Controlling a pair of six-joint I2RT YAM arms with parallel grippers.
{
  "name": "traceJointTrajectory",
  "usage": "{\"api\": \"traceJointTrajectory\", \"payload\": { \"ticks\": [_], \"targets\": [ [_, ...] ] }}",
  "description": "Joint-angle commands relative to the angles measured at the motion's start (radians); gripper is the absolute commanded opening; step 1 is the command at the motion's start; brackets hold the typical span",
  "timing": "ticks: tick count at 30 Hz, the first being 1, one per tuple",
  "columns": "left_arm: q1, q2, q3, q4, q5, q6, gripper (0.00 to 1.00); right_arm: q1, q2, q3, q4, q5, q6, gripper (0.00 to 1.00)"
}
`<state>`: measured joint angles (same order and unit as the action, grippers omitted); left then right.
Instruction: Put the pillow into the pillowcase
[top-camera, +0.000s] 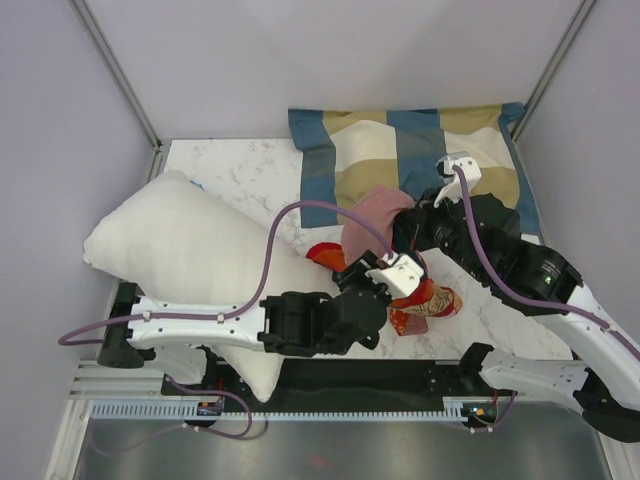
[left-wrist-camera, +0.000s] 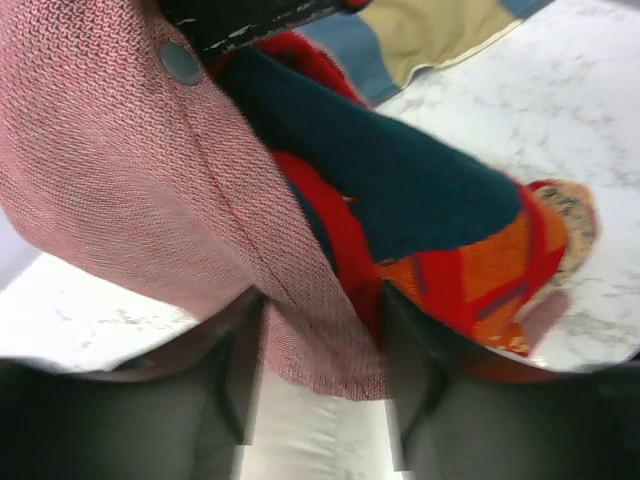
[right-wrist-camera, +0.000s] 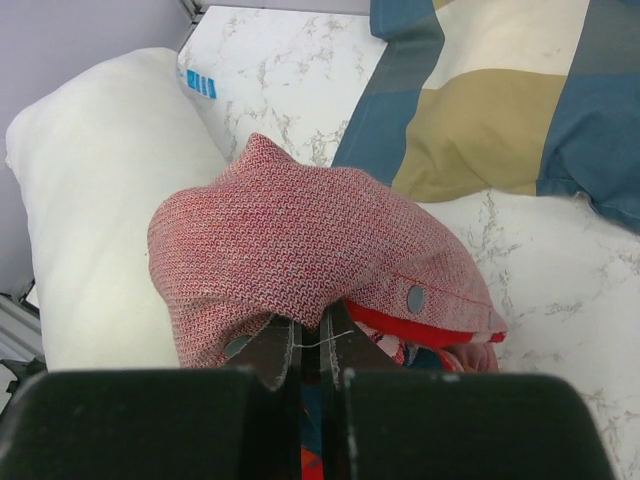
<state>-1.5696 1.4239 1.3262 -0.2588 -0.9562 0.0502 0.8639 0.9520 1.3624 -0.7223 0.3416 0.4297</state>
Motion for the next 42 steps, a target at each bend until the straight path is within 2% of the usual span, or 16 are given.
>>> {"api": "traceJointTrajectory", "payload": {
  "ticks": [1, 5, 6, 8, 9, 10, 14, 16, 19, 21, 22, 27, 30, 33, 38, 42],
  "targets": [
    [0.075, -0.003, 0.067, -0.097, -0.003, -0.087, 0.49, 0.001, -0.009, 0.060, 0.043, 0.022, 0.015, 0.00],
    [0.089, -0.048, 0.051, -0.120, 0.023, -0.136, 0.03, 0.000, -0.021, 0.043, 0.046, 0.023, 0.008, 0.02],
    [0.089, -0.066, 0.050, -0.132, 0.034, -0.151, 0.02, 0.001, -0.025, 0.035, 0.047, 0.028, 0.003, 0.10],
    [0.091, -0.159, 0.042, -0.181, 0.127, -0.199, 0.02, 0.000, -0.050, -0.002, 0.052, 0.043, -0.011, 0.47],
    [0.092, -0.193, 0.039, -0.210, 0.179, -0.217, 0.02, 0.001, -0.058, -0.019, 0.057, 0.049, -0.017, 0.58],
    [0.105, -0.236, 0.044, -0.282, 0.304, -0.243, 0.02, 0.000, -0.080, -0.038, 0.057, 0.059, -0.023, 0.66],
    [0.125, -0.422, 0.093, -0.501, 0.592, -0.416, 0.02, 0.000, -0.154, -0.178, 0.069, 0.074, -0.034, 0.70],
    [0.125, -0.457, 0.097, -0.560, 0.753, -0.479, 0.02, 0.001, -0.199, -0.230, 0.101, 0.059, -0.032, 0.71],
    [0.125, -0.487, 0.071, -0.635, 0.885, -0.551, 0.02, 0.001, -0.234, -0.334, 0.159, -0.012, -0.063, 0.74],
    [0.123, -0.458, 0.067, -0.738, 0.855, -0.596, 0.02, 0.001, -0.245, -0.405, 0.199, -0.106, -0.086, 0.75],
    [0.125, -0.442, 0.074, -0.787, 0.765, -0.657, 0.02, 0.000, -0.248, -0.454, 0.210, -0.130, -0.089, 0.75],
    [0.126, -0.336, 0.214, -1.280, 0.367, -0.930, 0.03, 0.000, -0.248, -0.595, 0.323, -0.305, -0.101, 0.81],
    [0.251, -0.405, 0.191, -1.280, 0.355, -0.986, 0.02, 0.000, -0.228, -0.664, 0.382, -0.373, -0.105, 0.82],
    [0.305, -0.465, 0.153, -1.280, 0.312, -1.010, 0.02, 0.000, -0.229, -0.720, 0.423, -0.377, -0.077, 0.81],
    [0.310, -0.563, 0.127, -1.278, 0.203, -1.067, 0.02, 0.001, -0.207, -0.735, 0.319, -0.164, 0.073, 0.83],
    [0.310, -0.608, 0.113, -1.264, 0.174, -1.060, 0.02, 0.000, -0.220, -0.762, 0.328, -0.185, 0.064, 0.83]
  ]
}}
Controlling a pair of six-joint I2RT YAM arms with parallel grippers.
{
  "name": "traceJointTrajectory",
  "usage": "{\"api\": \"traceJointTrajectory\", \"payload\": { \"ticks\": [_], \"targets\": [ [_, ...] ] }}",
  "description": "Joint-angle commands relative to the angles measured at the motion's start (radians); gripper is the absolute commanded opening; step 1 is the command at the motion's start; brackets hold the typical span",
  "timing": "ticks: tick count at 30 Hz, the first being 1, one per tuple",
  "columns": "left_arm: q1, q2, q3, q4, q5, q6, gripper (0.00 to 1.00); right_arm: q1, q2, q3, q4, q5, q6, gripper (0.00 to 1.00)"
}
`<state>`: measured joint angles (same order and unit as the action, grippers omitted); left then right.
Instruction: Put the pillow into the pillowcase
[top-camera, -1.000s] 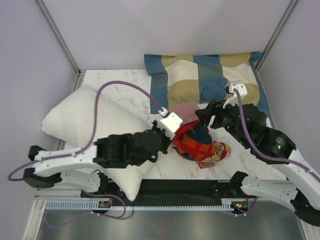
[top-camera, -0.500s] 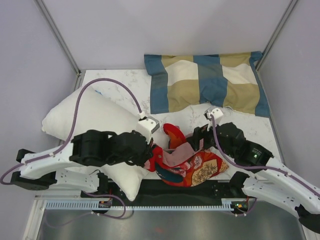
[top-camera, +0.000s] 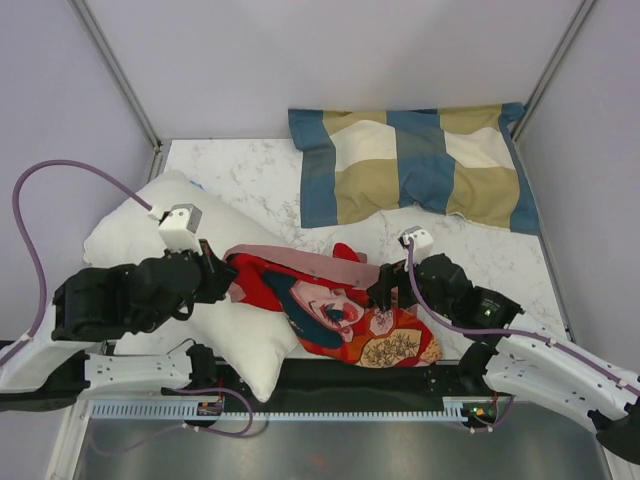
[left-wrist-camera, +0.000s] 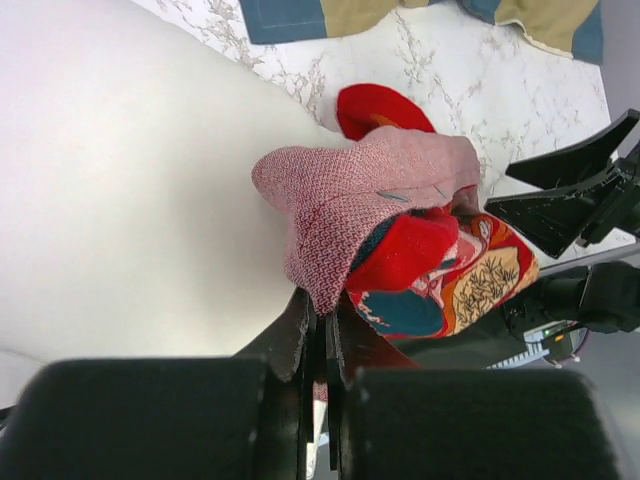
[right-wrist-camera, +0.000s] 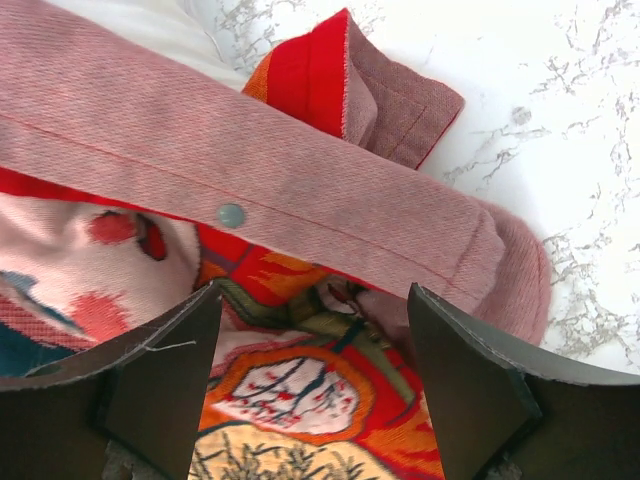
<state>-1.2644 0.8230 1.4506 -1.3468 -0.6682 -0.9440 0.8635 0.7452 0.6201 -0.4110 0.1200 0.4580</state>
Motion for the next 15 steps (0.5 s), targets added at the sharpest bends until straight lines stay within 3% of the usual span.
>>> {"api": "traceJointTrajectory", "payload": {
  "ticks": [1, 5, 15],
  "targets": [
    [0.005, -0.005, -0.013, -0.184, -0.114, -0.065, 0.02, 0.000, -0.021, -0.025, 0.027, 0.036, 0.033, 0.83],
    [0.005, 0.010, -0.016, -0.190, -0.107, -0.064, 0.02, 0.000, -0.029, -0.049, 0.061, 0.010, -0.004, 0.83],
    [0.005, -0.058, -0.004, -0.190, -0.131, -0.079, 0.02, 0.000, 0.118, -0.046, 0.024, 0.178, 0.057, 0.83]
  ]
}}
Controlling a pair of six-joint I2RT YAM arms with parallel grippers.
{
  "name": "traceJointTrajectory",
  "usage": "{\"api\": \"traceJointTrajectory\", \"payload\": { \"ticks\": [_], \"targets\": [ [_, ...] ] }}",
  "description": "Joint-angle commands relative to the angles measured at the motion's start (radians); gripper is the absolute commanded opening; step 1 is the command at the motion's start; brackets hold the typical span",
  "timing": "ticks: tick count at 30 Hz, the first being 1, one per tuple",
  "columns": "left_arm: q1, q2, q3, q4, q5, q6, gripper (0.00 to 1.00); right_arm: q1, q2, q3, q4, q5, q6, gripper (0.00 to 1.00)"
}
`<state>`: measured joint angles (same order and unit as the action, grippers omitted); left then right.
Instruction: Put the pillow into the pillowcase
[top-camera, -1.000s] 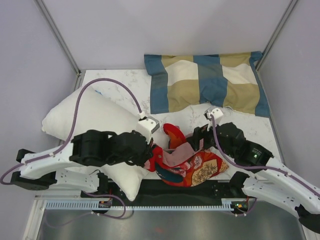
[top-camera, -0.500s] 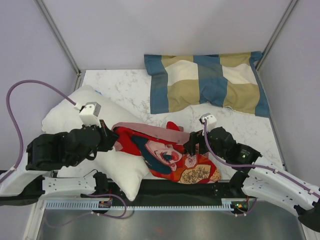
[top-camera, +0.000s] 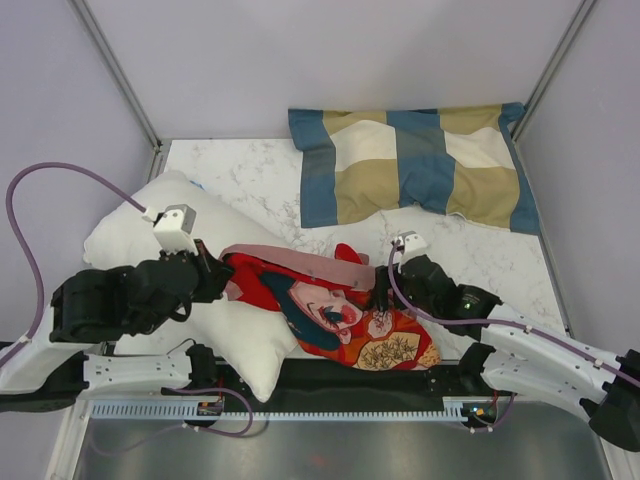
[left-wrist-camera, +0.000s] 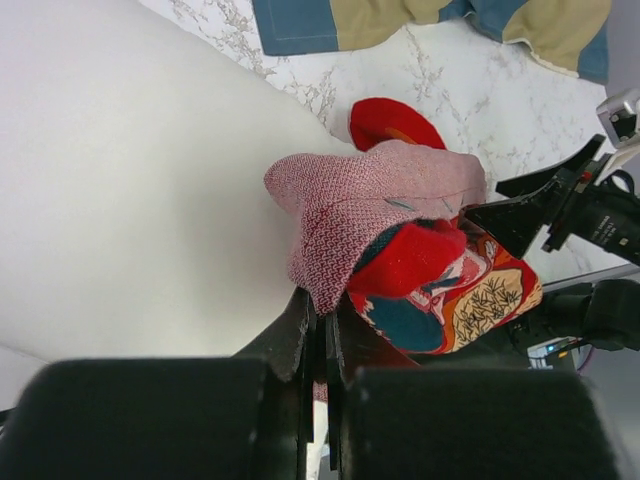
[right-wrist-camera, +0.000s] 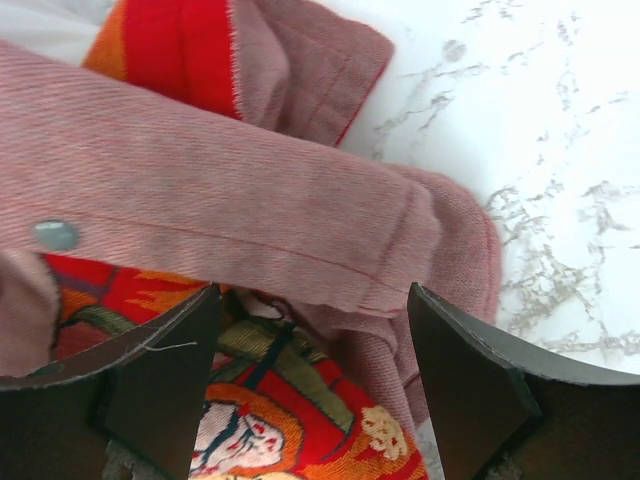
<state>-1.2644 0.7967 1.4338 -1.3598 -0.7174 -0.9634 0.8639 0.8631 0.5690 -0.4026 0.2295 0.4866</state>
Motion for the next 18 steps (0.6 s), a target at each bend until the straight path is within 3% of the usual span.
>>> {"api": "traceJointTrajectory", "payload": {
  "ticks": [1, 6, 9, 11, 14, 16, 18],
  "targets": [
    [0.005, -0.031, 0.010, -0.177, -0.082, -0.060, 0.02, 0.001, -0.002, 0.005, 0.018, 0.097, 0.032, 0.83],
    [0.005, -0.019, 0.005, -0.177, -0.076, -0.060, 0.02, 0.000, -0.003, 0.014, 0.025, 0.168, 0.043, 0.67],
    [0.005, -0.008, 0.008, -0.177, -0.079, -0.057, 0.02, 0.001, 0.043, 0.032, 0.024, 0.160, 0.032, 0.72],
    [0.005, -0.008, 0.010, -0.177, -0.079, -0.055, 0.02, 0.000, 0.074, 0.035, 0.030, 0.154, 0.041, 0.80],
    [0.005, -0.020, 0.010, -0.177, -0.082, -0.058, 0.02, 0.000, 0.100, 0.035, 0.054, 0.165, 0.041, 0.81],
    [0.005, -0.027, 0.007, -0.176, -0.079, -0.058, 0.02, 0.000, 0.117, 0.040, 0.070, 0.183, 0.043, 0.68],
    [0.005, -0.033, 0.001, -0.174, -0.077, -0.058, 0.02, 0.000, 0.123, 0.043, 0.084, 0.227, 0.044, 0.64]
  ]
}}
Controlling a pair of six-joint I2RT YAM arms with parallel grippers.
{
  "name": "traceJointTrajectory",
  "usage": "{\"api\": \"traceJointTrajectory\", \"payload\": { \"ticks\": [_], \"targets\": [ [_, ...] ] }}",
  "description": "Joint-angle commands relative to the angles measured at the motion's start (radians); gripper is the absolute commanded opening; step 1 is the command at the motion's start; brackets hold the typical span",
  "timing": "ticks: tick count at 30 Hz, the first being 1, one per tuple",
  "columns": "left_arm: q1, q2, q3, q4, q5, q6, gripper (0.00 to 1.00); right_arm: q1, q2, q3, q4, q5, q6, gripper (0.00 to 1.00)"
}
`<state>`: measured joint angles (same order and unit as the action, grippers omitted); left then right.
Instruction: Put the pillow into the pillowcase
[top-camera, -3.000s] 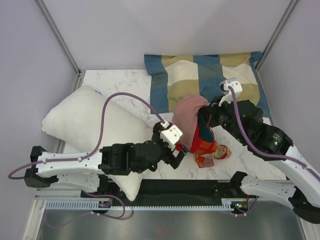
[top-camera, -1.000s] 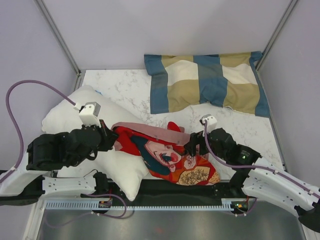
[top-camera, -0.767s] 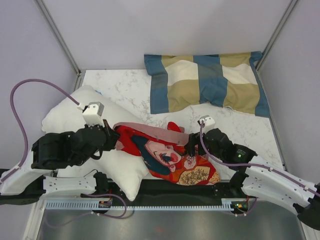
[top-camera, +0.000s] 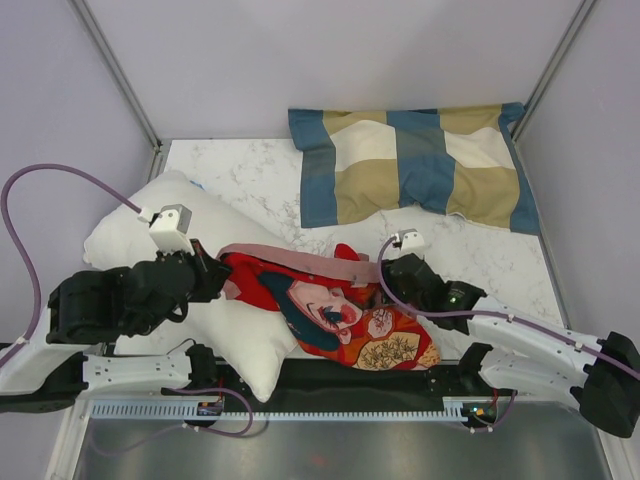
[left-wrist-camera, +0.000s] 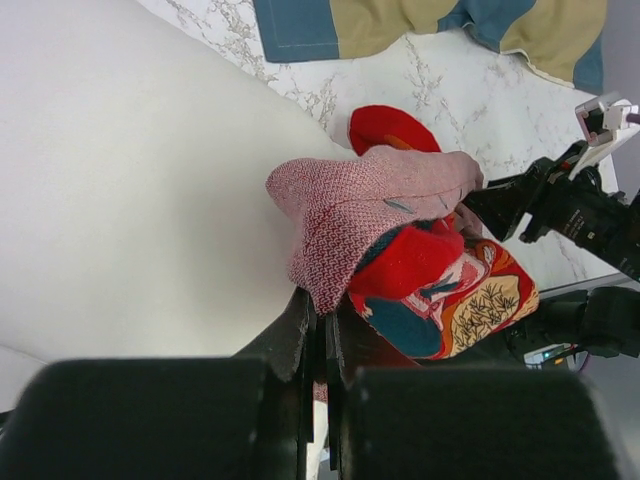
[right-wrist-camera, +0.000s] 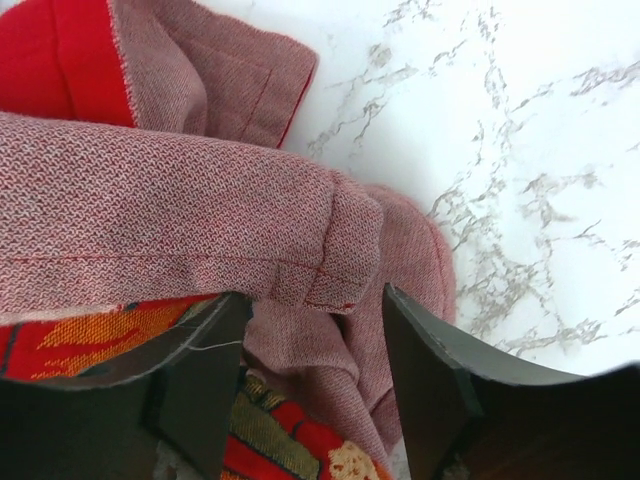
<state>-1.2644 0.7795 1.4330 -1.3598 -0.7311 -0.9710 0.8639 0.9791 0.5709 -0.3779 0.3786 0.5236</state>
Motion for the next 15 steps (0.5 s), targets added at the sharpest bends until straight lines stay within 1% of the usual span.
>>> {"api": "traceJointTrajectory", "payload": {
  "ticks": [1, 3, 6, 7, 10, 12, 14, 15],
  "targets": [
    [0.005, -0.017, 0.000, -0.173, -0.060, -0.049, 0.02, 0.001, 0.012, 0.044, 0.074, 0.095, 0.010, 0.61],
    [0.005, -0.016, -0.009, -0.167, -0.056, -0.040, 0.02, 0.000, 0.016, 0.053, 0.100, 0.138, 0.016, 0.58],
    [0.005, -0.002, -0.009, -0.162, -0.048, -0.021, 0.02, 0.000, 0.047, 0.081, 0.141, 0.138, -0.007, 0.61],
    [0.005, 0.000, -0.009, -0.163, -0.047, -0.018, 0.02, 0.000, 0.078, 0.092, 0.151, 0.122, -0.037, 0.63],
    [0.005, 0.003, -0.003, -0.165, -0.045, -0.014, 0.02, 0.001, 0.157, 0.142, 0.175, 0.073, -0.106, 0.63],
    [0.005, -0.002, -0.003, -0.162, -0.048, -0.012, 0.02, 0.001, 0.194, 0.175, 0.197, 0.054, -0.143, 0.65],
    [0.005, -0.003, -0.005, -0.162, -0.050, -0.011, 0.02, 0.000, 0.245, 0.205, 0.208, 0.040, -0.177, 0.64],
    [0.005, -0.003, -0.005, -0.162, -0.050, -0.008, 0.02, 0.001, 0.278, 0.219, 0.205, 0.039, -0.178, 0.60]
  ]
}}
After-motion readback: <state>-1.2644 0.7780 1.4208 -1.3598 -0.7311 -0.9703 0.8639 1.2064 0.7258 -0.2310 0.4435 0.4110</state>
